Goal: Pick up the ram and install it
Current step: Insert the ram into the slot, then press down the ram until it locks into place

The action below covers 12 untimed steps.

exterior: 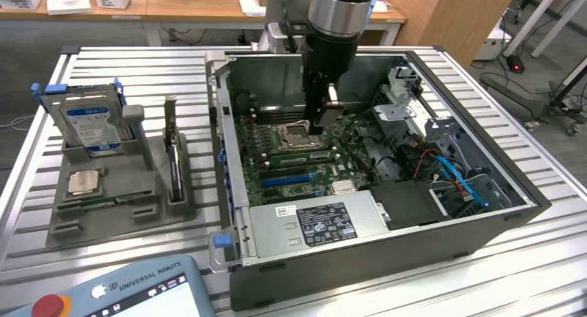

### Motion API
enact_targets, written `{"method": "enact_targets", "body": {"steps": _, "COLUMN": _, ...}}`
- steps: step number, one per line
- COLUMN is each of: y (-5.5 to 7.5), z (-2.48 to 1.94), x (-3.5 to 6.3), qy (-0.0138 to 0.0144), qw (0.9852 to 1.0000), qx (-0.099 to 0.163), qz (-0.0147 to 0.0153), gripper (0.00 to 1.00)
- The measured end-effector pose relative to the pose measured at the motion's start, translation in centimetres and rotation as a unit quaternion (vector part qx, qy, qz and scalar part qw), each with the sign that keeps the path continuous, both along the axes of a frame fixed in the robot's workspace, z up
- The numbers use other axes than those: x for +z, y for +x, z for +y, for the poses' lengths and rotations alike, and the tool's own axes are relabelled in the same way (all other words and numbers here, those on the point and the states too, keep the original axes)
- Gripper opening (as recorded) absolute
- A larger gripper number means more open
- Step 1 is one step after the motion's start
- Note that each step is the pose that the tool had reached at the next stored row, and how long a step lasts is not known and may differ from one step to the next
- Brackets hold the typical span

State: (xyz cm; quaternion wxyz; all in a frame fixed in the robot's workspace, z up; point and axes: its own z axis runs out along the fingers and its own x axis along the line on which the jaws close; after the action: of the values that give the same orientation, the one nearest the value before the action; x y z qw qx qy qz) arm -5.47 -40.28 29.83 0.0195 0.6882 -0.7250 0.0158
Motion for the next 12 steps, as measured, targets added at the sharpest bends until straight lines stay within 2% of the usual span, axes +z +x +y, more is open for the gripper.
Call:
{"method": "enact_targets", "body": {"steps": 7, "y": 0.00, "z": 0.00, "x": 0.67, "qy": 0.0000, "qw": 1.0000, "qx": 0.000, "qz": 0.0004, "gripper": 0.44}}
{"method": "enact_targets", "body": {"steps": 12, "y": 0.01, "z": 0.00, "x": 0.72, "qy": 0.0000, "qw": 1.0000, "qx": 0.000, "qz": 0.0004, "gripper": 0.44}}
